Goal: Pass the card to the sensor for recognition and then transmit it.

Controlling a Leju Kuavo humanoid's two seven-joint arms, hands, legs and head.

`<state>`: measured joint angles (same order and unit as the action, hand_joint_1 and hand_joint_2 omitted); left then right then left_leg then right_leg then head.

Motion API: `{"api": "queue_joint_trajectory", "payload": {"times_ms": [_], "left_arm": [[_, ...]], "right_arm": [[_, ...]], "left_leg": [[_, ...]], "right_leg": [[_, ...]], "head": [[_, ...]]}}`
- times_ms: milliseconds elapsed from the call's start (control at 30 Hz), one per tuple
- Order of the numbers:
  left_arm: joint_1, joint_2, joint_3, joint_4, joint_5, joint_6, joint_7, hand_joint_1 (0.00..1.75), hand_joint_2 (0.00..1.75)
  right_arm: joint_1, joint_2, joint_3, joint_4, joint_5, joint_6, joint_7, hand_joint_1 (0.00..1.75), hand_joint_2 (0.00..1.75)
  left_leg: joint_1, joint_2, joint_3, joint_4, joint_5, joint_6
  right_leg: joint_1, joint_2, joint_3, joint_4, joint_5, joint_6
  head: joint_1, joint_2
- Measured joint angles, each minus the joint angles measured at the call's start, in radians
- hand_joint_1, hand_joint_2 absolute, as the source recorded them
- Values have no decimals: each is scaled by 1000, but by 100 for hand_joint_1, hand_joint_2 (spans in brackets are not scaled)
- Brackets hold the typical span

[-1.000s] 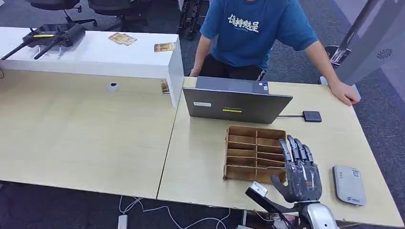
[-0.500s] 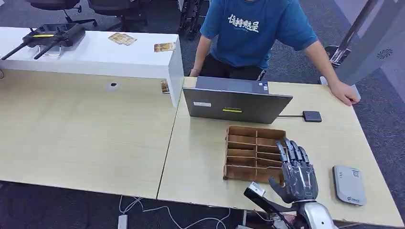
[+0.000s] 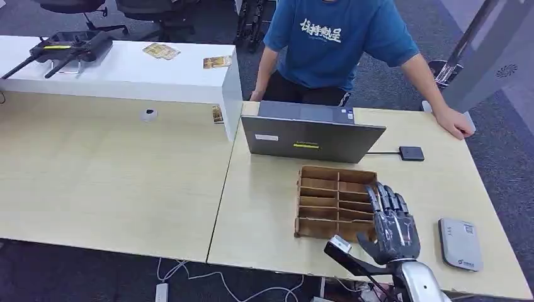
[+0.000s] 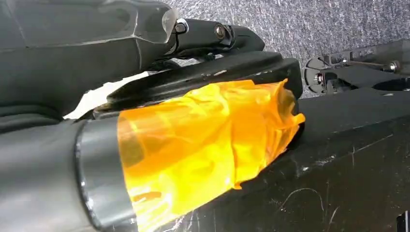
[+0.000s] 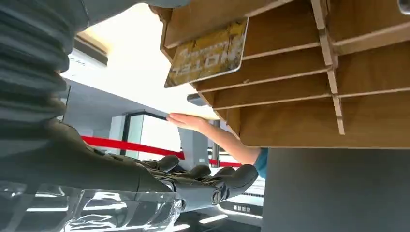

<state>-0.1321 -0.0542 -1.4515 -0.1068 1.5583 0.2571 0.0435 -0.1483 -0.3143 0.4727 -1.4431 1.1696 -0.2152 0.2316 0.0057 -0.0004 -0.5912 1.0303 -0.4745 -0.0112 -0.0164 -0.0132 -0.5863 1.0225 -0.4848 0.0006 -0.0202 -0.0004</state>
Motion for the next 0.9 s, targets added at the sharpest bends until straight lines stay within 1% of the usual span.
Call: {"api": "queue_joint_trajectory", "payload": {"times_ms": [533, 700, 900], "left_arm": [[0, 0, 0, 0, 1, 0, 0, 0, 0], [0, 0, 0, 0, 3, 0, 0, 0, 0], [0, 0, 0, 0, 3, 3, 0, 0, 0]], "right_arm": [[-3, -2, 0, 14, -4, 8, 3, 0, 175], [-1, -12, -2, 12, -16, 14, 11, 0, 175], [28, -19, -11, -9, -18, 13, 18, 0, 175]], "left_leg": [[0, 0, 0, 0, 0, 0], [0, 0, 0, 0, 0, 0], [0, 0, 0, 0, 0, 0]], "right_leg": [[0, 0, 0, 0, 0, 0], [0, 0, 0, 0, 0, 0], [0, 0, 0, 0, 0, 0]], "head": [[0, 0], [0, 0], [0, 0]]}}
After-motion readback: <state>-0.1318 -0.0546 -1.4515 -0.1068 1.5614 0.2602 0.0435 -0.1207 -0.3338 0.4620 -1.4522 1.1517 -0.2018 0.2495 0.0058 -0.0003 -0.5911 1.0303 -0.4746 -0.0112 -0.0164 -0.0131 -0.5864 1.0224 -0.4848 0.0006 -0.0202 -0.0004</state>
